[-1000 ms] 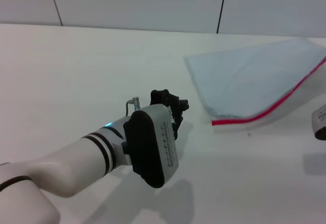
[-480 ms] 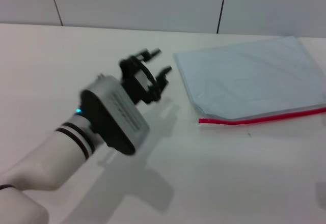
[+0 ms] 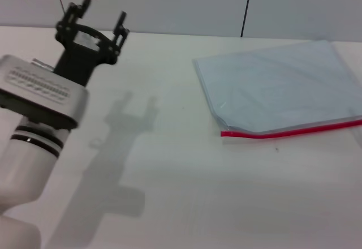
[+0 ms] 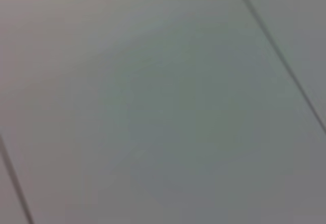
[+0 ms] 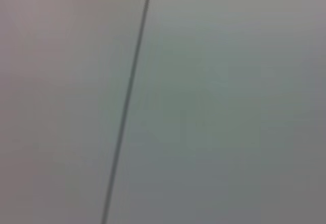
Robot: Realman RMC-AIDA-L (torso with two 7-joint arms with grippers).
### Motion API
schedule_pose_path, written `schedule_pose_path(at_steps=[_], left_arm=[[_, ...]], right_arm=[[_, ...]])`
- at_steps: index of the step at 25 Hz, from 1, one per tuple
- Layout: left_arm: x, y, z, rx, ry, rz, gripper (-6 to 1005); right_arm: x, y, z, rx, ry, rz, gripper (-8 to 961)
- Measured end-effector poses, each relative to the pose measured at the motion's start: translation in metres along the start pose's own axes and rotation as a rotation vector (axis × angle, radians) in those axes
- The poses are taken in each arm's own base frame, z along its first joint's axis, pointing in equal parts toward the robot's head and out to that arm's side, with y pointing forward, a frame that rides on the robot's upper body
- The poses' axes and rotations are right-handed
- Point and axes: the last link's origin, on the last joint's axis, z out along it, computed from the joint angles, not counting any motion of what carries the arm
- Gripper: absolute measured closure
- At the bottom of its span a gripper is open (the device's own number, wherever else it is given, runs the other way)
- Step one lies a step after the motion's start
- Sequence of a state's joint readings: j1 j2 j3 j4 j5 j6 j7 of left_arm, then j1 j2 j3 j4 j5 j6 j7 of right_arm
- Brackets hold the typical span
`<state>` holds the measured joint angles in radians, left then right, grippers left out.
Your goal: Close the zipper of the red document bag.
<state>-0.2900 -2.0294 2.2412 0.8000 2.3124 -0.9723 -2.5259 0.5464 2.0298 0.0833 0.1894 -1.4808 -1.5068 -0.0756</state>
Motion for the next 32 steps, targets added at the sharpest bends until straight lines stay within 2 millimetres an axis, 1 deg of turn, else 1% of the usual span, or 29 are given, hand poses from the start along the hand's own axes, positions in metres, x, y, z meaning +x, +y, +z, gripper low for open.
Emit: schedule_pose_path(at_steps=[3,6,9,32], left_arm=[[-0.007,-0.011,-0.001,0.026,0.024,-0.122,339],[-0.014,-0.018,-0.004,0.027,0.037,-0.209,340],[-0.015,-0.021,-0.005,0.032,0.054,-0.248,340],[-0.013,-0.025,-0.008,0.050,0.080,-0.244,346]], right_arm=[[-0.003,0.004,0.000,-0.032,-0.021,0.033,72],[-0.004,0.003,0.000,-0.036,-0.027,0.068,73],[-0.004,0.003,0.000,-0.037,-0.026,0.097,73],[-0.004,0.004,0.000,-0.038,-0.025,0.108,77]])
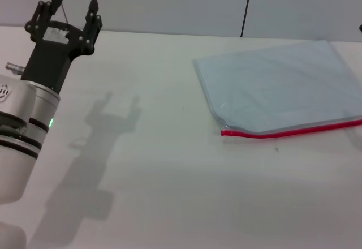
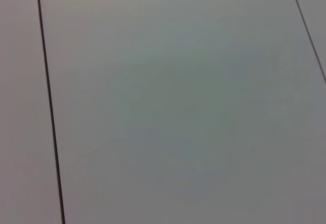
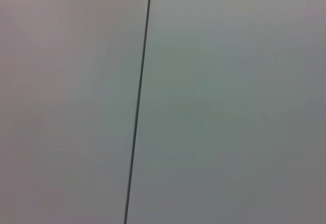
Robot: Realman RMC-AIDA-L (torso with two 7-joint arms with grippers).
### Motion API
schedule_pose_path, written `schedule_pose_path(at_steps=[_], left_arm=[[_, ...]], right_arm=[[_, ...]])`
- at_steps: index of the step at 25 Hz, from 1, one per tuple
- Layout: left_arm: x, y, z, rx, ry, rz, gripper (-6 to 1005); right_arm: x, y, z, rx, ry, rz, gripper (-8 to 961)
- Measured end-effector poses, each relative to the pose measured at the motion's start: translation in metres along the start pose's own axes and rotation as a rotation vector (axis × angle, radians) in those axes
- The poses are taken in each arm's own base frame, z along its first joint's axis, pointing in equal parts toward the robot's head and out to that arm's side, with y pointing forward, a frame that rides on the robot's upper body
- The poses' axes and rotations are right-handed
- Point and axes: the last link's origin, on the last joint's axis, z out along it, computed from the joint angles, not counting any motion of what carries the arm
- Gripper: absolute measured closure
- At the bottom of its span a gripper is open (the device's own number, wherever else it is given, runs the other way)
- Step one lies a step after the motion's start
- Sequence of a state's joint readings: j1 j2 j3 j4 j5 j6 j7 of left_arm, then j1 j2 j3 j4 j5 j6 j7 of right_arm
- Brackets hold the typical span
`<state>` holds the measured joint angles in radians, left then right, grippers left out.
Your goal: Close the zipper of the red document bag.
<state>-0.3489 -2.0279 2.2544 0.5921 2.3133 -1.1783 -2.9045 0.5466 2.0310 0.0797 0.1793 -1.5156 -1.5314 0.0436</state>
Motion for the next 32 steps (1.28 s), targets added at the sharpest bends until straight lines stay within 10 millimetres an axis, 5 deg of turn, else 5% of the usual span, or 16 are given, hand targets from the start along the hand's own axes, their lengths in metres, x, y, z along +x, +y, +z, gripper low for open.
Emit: schedule_pose_path(at_steps=[32], left_arm=[[0.0019,-0.0021,-0.0018,0.005,0.025,0.002,351]], right_arm=[[-0.0008,0.0006,0.0022,-0.006,-0.005,-0.002,79]])
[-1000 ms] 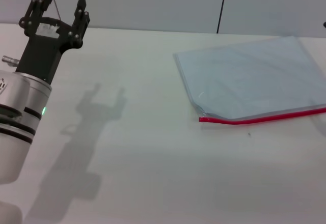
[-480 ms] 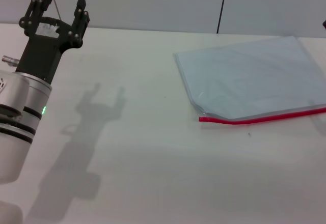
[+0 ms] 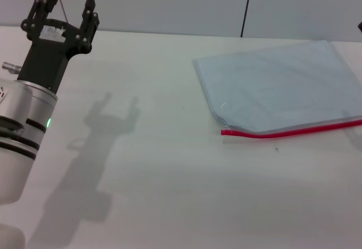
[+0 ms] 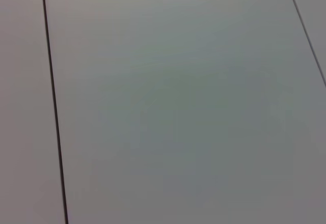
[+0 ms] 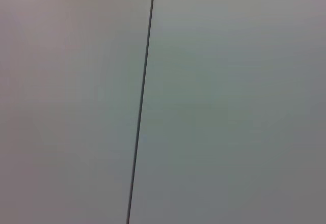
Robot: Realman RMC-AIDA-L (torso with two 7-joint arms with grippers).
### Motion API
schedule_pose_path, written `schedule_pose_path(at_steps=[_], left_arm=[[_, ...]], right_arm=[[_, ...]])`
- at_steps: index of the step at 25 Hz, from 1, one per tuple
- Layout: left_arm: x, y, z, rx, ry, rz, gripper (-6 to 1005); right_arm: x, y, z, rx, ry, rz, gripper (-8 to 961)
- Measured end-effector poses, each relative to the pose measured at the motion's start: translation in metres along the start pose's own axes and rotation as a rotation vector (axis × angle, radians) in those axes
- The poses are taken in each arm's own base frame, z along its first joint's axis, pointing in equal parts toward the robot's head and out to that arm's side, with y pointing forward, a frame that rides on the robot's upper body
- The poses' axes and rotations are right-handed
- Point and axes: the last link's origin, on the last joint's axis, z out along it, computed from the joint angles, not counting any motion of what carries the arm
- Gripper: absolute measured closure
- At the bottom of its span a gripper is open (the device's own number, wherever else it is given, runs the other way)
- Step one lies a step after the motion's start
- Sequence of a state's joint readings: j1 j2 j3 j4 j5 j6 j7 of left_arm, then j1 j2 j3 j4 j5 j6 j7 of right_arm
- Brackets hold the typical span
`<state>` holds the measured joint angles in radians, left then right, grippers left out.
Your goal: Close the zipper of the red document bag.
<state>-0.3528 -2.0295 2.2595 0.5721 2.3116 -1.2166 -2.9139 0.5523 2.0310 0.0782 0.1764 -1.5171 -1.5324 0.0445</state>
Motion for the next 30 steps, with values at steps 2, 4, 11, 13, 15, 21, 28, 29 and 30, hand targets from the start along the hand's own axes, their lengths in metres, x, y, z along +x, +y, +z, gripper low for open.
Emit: schedule_pose_path(at_steps=[2,4,11,13,15,21,28,29,30], left_arm=[[0.0000,0.0000,0.0000,0.000,0.000,0.002,351],[0.0000,0.0000,0.0000,0.000,0.000,0.003,351],[0.0000,0.0000,0.0000,0.000,0.000,0.003,351],[0.0000,0.0000,0.0000,0.000,0.000,0.004,350],[0.0000,0.0000,0.0000,0.000,0.000,0.004,350],[0.0000,0.0000,0.0000,0.000,0.000,0.004,350],[0.0000,0.0000,0.0000,0.000,0.000,0.003,350],[0.0000,0.0000,0.0000,0.000,0.000,0.003,350],[0.0000,0.0000,0.0000,0.000,0.000,0.003,350]], right_arm=[[0.0001,-0.0001,-0.0002,0.000,0.000,0.000,79],[0.0001,-0.0002,-0.0004,0.001,0.001,0.000,79],[0.0002,-0.0002,-0.0006,0.001,0.001,0.000,80],[0.0002,-0.0002,-0.0006,0.001,0.001,0.000,80],[0.0002,-0.0002,-0.0006,0.001,0.001,0.000,80],[0.0003,-0.0002,-0.0006,0.001,0.002,0.000,80],[0.0004,-0.0002,-0.0006,0.001,0.003,0.000,80],[0.0004,-0.0002,-0.0006,0.001,0.003,0.000,80],[0.0004,-0.0002,-0.0006,0.001,0.003,0.000,80]])
